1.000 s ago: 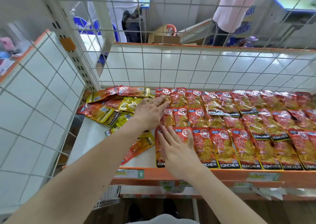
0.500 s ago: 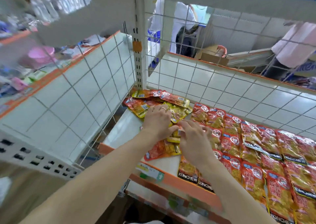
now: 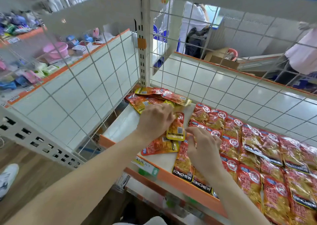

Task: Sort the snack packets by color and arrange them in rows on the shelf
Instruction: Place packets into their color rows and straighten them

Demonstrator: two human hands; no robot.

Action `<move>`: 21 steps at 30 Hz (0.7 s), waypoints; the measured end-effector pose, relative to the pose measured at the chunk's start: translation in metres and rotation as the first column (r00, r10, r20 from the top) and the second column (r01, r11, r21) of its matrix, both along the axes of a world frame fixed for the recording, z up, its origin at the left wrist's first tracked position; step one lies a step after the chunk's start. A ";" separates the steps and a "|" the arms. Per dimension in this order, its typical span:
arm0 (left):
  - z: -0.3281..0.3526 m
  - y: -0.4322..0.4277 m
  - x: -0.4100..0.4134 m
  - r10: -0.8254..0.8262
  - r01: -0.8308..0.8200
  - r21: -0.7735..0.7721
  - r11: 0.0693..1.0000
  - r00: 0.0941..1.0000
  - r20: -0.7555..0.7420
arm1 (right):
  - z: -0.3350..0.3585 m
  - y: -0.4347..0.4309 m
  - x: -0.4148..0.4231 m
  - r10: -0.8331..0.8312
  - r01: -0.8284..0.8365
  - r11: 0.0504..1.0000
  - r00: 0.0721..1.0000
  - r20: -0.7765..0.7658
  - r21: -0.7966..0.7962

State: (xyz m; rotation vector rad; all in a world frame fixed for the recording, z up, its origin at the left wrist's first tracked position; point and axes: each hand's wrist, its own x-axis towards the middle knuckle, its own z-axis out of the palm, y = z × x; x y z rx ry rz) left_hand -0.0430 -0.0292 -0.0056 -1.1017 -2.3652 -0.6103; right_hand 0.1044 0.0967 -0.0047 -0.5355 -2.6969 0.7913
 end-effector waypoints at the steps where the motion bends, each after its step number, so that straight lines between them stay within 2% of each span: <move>1: 0.008 -0.008 0.003 0.025 -0.037 0.149 0.988 0.996 0.084 | 0.002 0.000 0.000 -0.017 0.017 1.000 1.000 -0.018 -0.019; 3: 0.028 -0.029 0.014 0.003 -0.137 0.390 0.910 0.946 0.325 | 0.007 -0.004 -0.002 -0.031 0.028 0.998 0.998 -0.056 -0.057; 5: 0.040 -0.056 0.024 -0.049 -0.328 0.534 0.779 0.817 0.575 | 0.013 -0.013 -0.009 0.012 -0.017 0.997 0.997 -0.073 -0.071; 7: 0.043 -0.083 0.032 -0.079 -0.548 0.531 0.647 0.644 0.761 | 0.019 -0.027 -0.025 0.105 -0.110 0.991 0.992 -0.072 -0.076; 9: 0.042 -0.106 0.036 -0.117 -0.716 0.467 0.520 0.481 0.869 | 0.021 -0.042 -0.051 0.195 -0.196 0.980 0.980 -0.023 -0.036; 11: 0.042 -0.121 0.041 -0.192 -0.812 0.409 0.417 0.361 0.913 | 0.018 -0.059 -0.084 0.274 -0.277 0.960 0.959 0.069 0.039; 14: 0.049 -0.133 0.055 -0.395 -0.842 0.397 0.366 0.245 0.885 | 0.009 -0.087 -0.136 0.336 -0.370 0.916 0.919 0.206 0.155; 17: 0.052 -0.141 0.071 -0.621 -0.791 0.484 0.375 0.173 0.764 | 0.001 -0.104 -0.177 0.291 -0.404 0.868 0.886 0.362 0.290; 19: 0.047 -0.146 0.080 -0.637 -0.748 0.518 0.415 0.168 0.753 | -0.003 -0.108 -0.192 0.233 -0.397 0.838 0.880 0.415 0.373; 21: 0.042 -0.151 0.085 -0.602 -0.738 0.510 0.443 0.176 0.778 | -0.005 -0.109 -0.197 0.197 -0.377 0.817 0.894 0.403 0.437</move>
